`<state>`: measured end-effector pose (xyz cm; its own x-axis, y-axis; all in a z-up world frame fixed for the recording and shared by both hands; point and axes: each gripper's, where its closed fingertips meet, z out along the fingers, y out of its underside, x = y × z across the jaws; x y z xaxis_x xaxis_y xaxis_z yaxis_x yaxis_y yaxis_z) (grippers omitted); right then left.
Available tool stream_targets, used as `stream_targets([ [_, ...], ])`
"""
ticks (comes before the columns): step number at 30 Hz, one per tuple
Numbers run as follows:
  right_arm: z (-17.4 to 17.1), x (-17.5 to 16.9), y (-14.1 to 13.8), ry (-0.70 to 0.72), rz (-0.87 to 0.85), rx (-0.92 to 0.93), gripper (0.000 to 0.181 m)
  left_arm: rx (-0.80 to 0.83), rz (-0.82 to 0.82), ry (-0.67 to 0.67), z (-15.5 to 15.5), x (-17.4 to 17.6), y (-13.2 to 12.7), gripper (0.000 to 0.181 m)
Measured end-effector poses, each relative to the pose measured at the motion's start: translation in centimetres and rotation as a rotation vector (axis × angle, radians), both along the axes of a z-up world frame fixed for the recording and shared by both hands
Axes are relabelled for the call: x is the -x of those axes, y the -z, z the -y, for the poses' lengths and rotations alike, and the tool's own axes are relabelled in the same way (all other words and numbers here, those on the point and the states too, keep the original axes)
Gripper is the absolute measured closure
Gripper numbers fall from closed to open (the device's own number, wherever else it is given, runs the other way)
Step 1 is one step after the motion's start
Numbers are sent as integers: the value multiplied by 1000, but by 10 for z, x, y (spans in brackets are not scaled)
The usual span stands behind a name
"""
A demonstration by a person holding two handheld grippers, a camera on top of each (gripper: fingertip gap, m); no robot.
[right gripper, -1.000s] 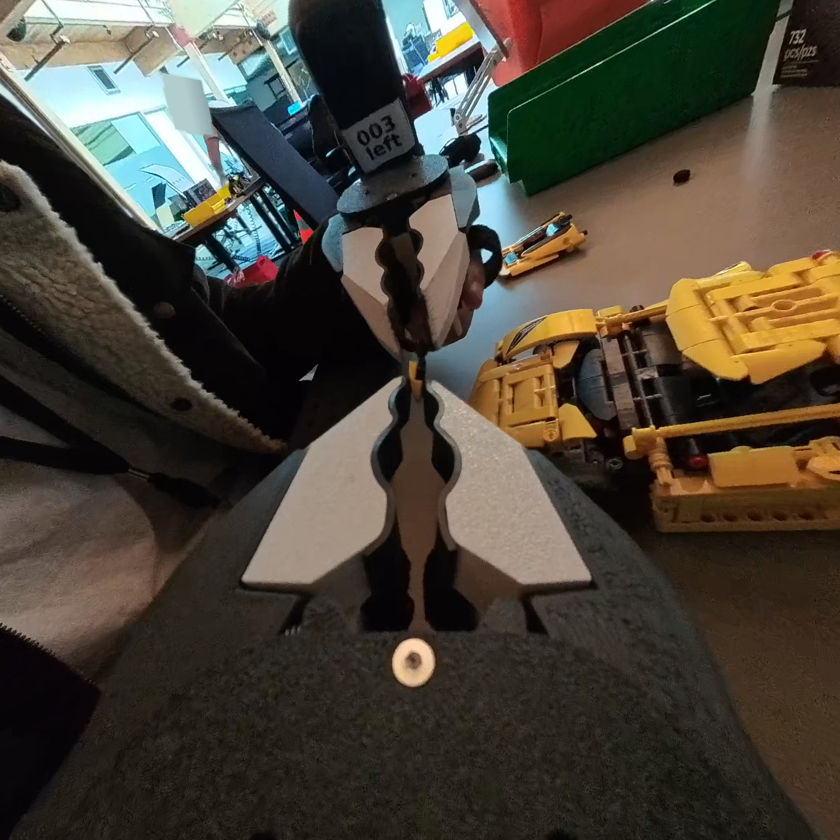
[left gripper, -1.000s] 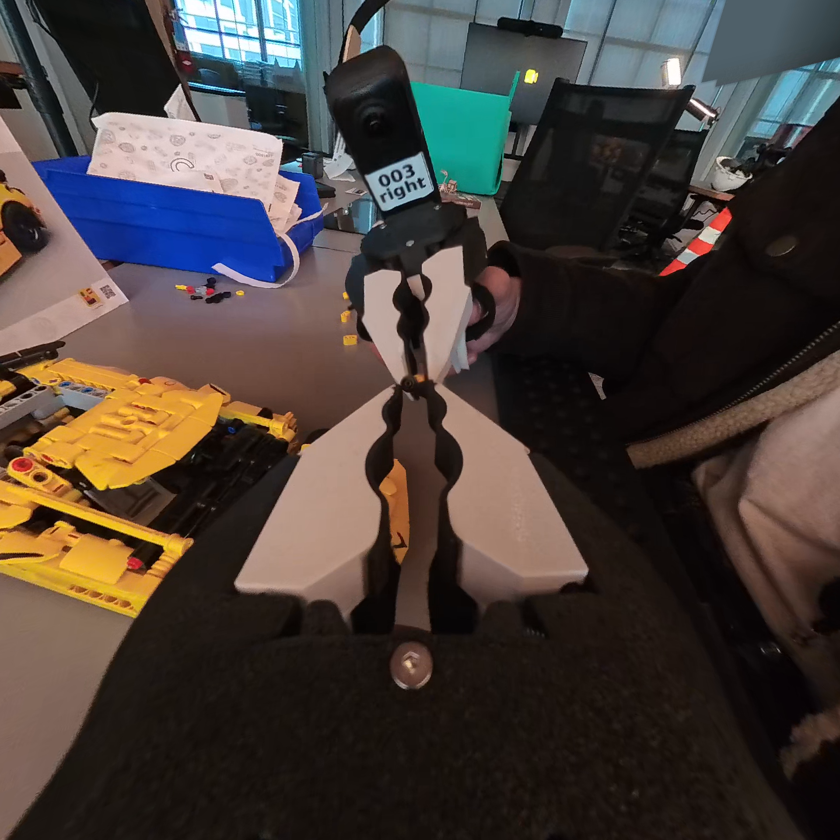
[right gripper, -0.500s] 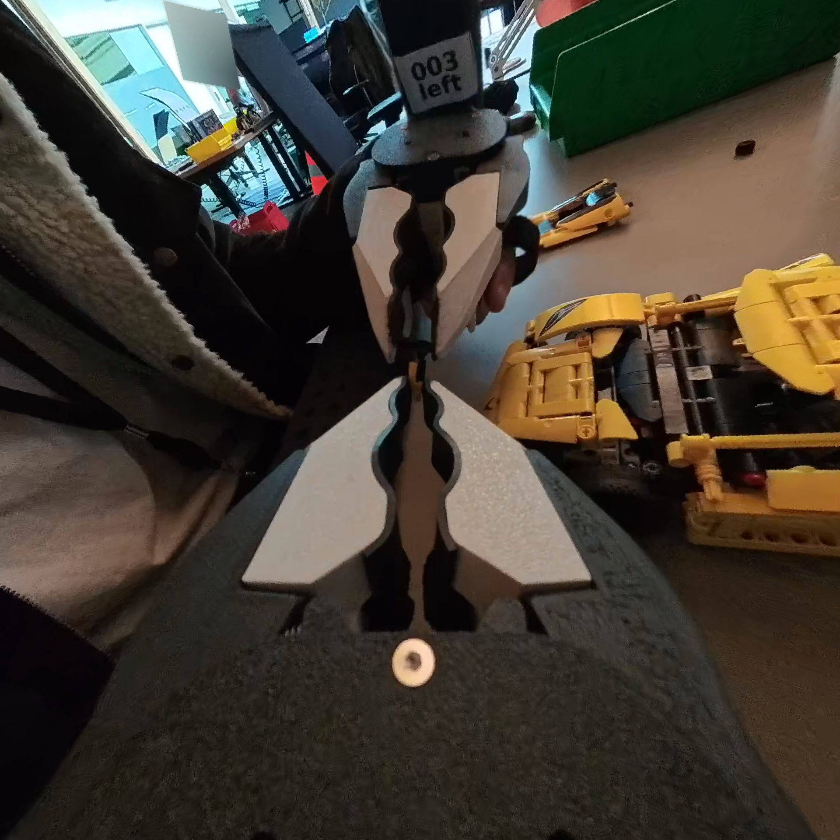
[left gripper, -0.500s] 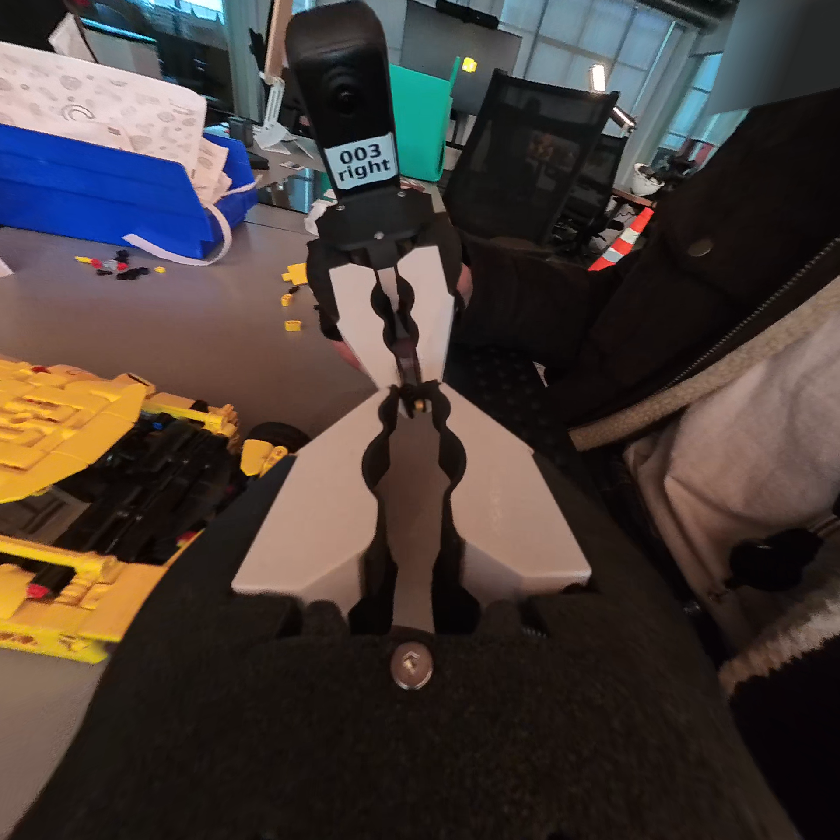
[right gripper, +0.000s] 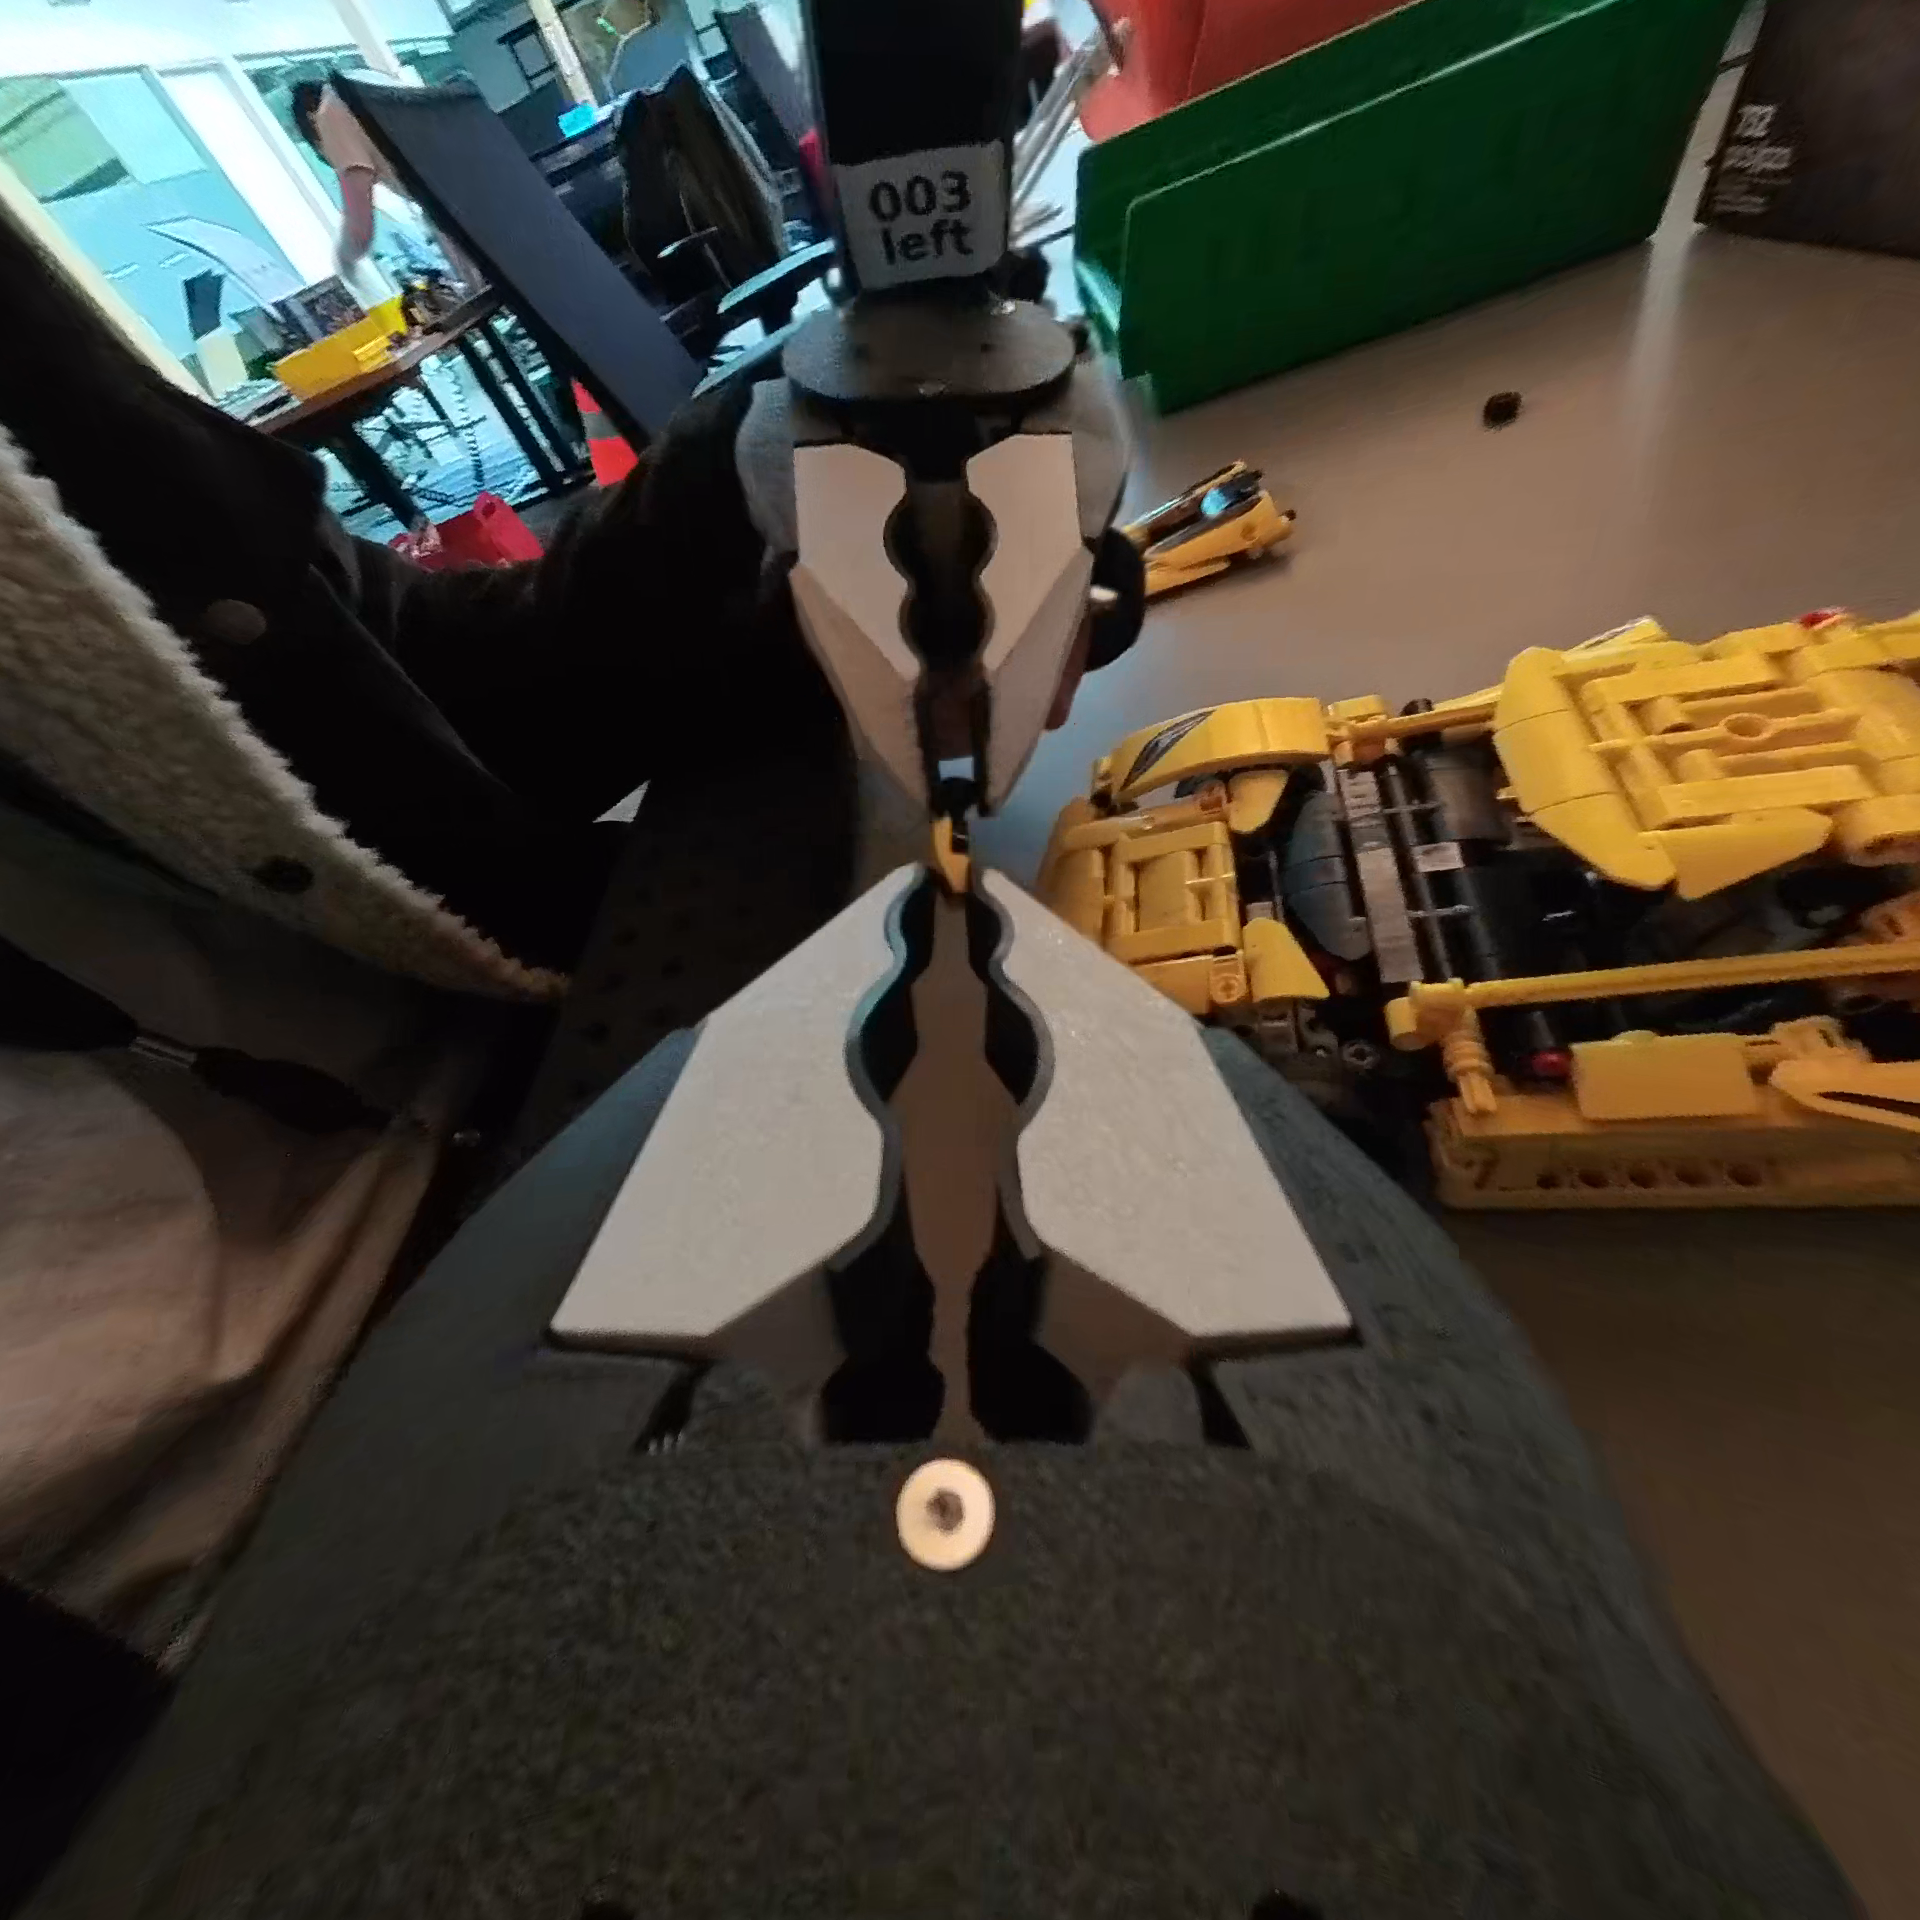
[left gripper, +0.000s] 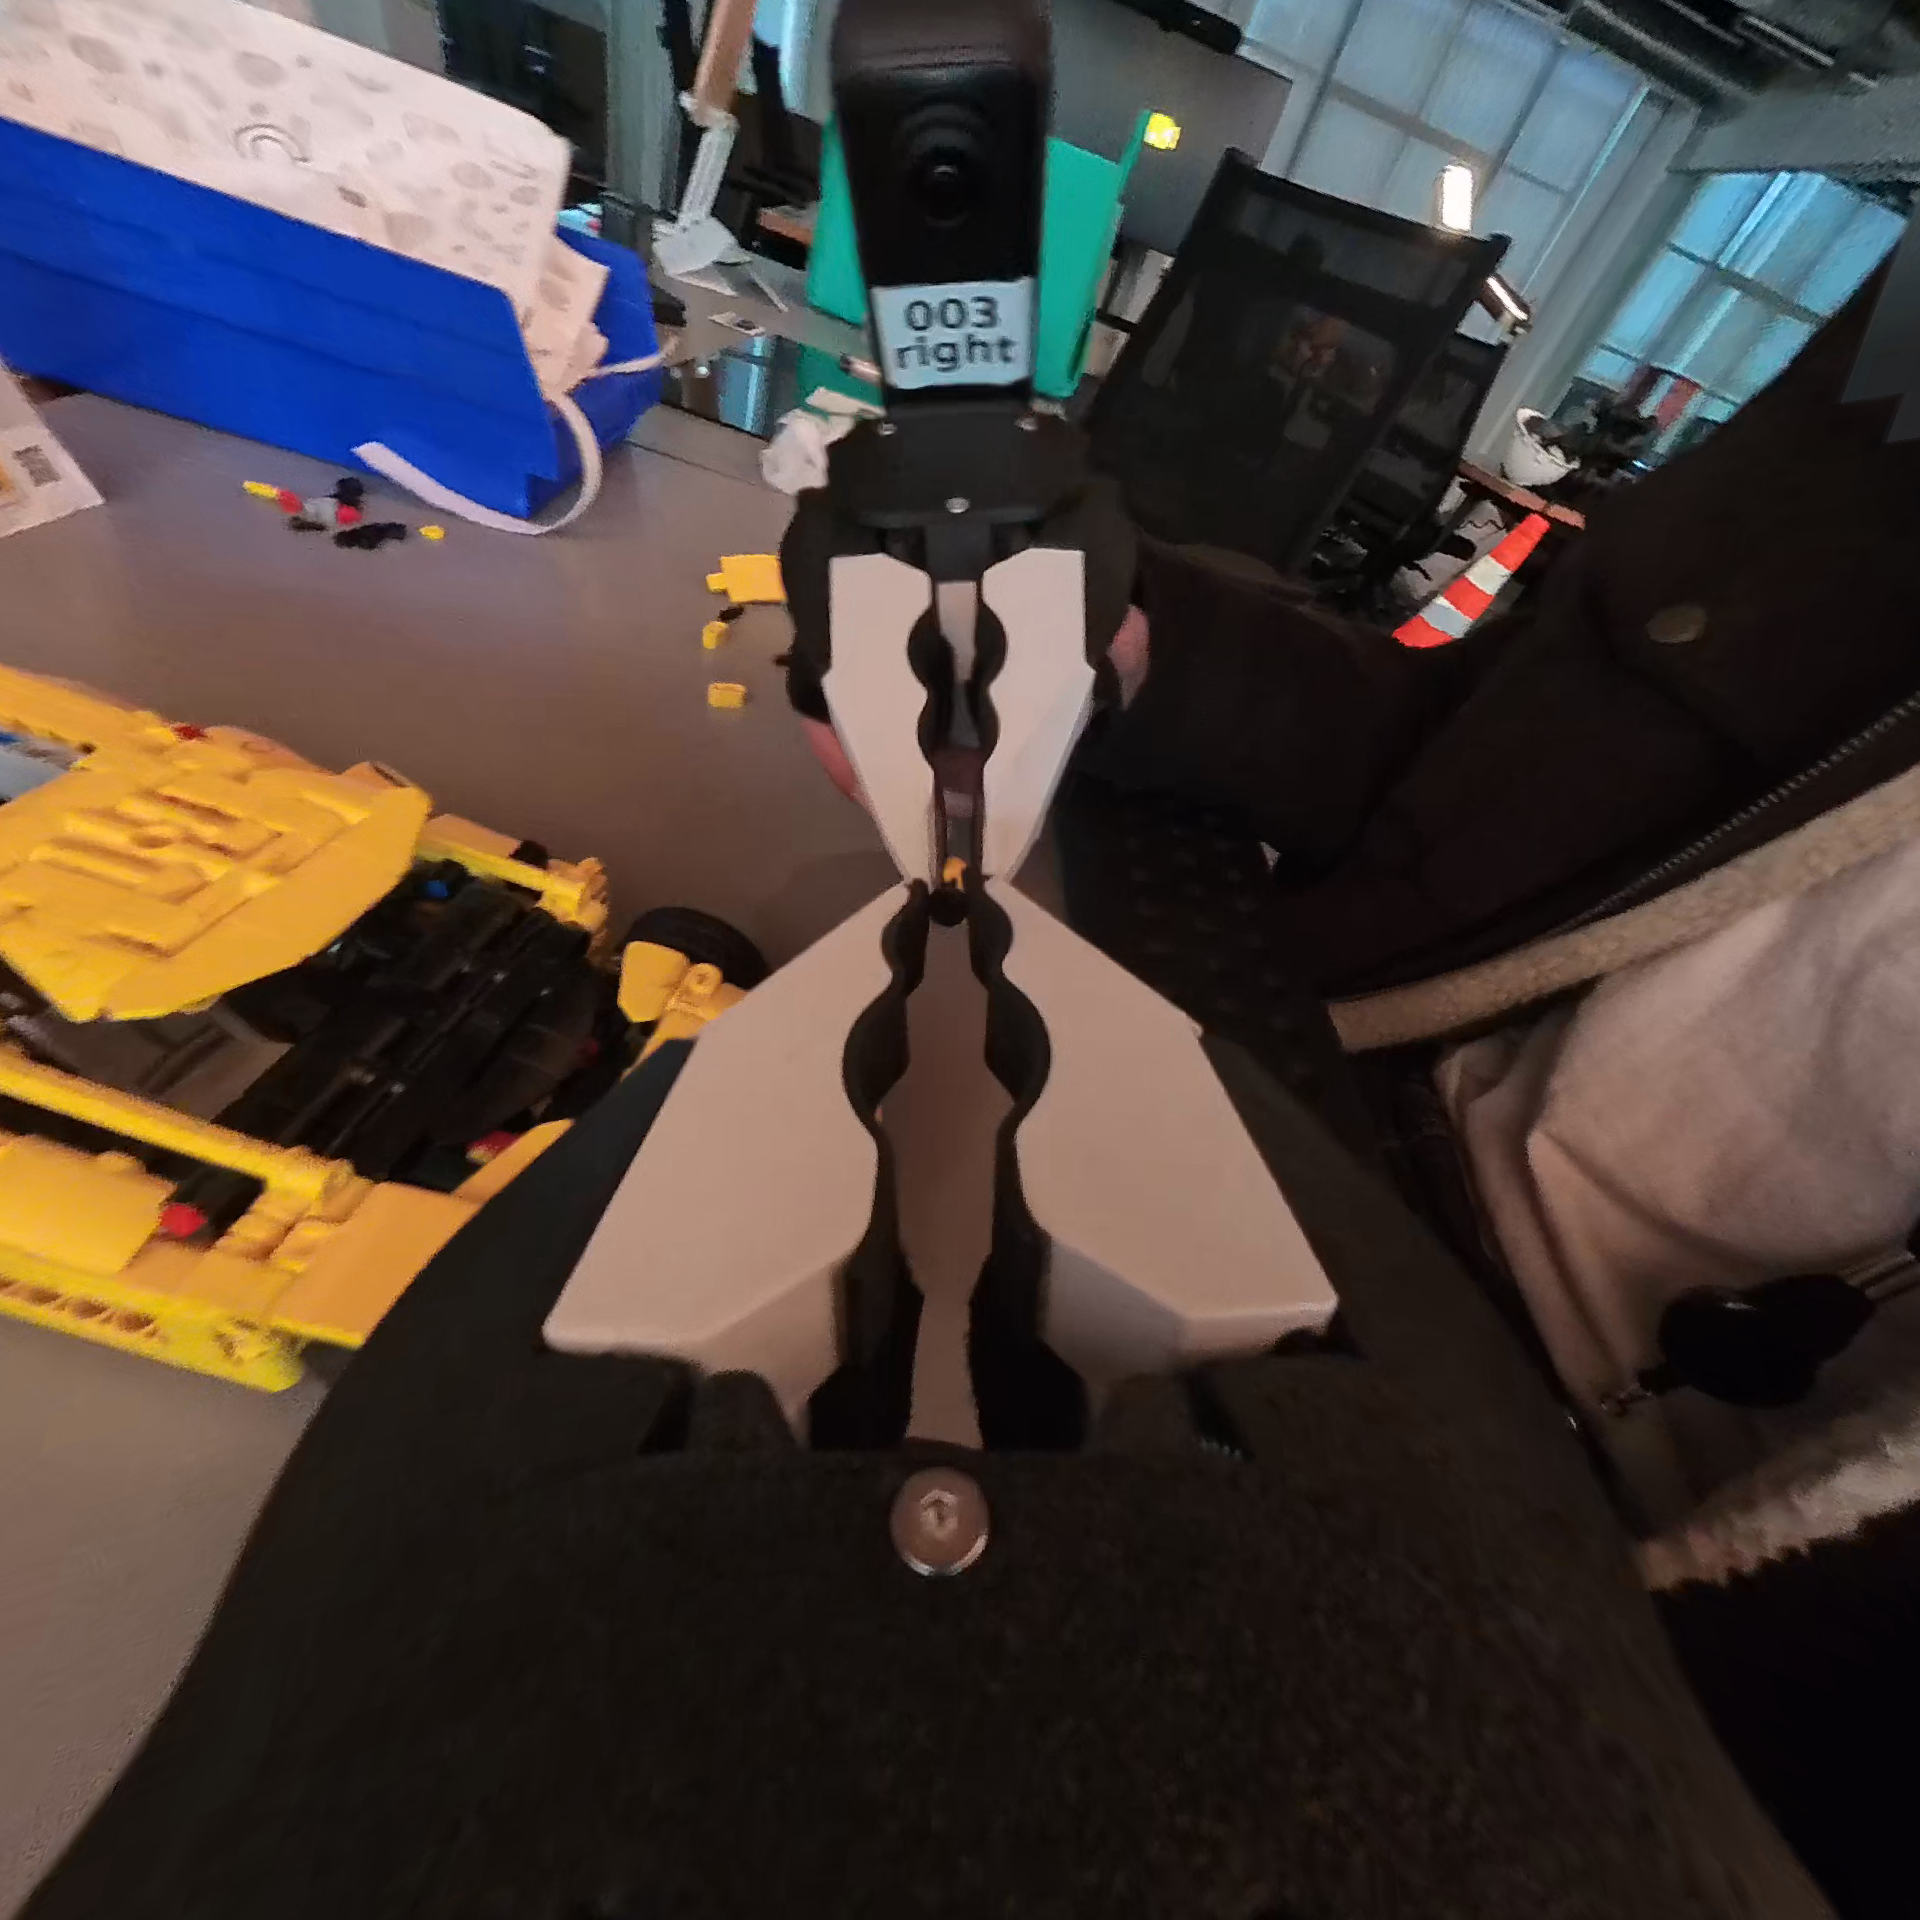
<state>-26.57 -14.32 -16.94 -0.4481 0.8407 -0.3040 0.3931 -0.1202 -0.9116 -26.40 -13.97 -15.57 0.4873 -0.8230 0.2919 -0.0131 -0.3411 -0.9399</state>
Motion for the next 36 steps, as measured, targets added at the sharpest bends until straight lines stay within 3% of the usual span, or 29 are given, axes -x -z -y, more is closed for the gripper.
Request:
stream_targets([
  [2,-10,6,-2,81,-28,-62,174,9,13,-45,-7,7,-1,175],
  [4,-24,14,-6,210,-92,-222,154,44,40,-95,-15,15,-1,175],
  [6,-30,18,-13,316,-136,-382,154,83,75,-128,-20,22,0,175],
  [8,-22,22,-9,339,-132,-525,146,111,84,-155,-24,26,3,175],
  [14,-21,31,0,457,-150,-946,168,135,91,-158,-24,28,5,175],
  [19,-27,31,9,461,-106,-1012,174,135,83,-121,-20,21,6,175],
  [24,-27,31,8,446,-100,-927,174,112,64,-128,-20,21,5,175],
  [29,-25,32,10,453,-113,-968,174,108,19,-157,-23,25,12,175],
  [36,-22,28,0,413,-104,-782,174,52,10,-144,-21,24,5,176],
])
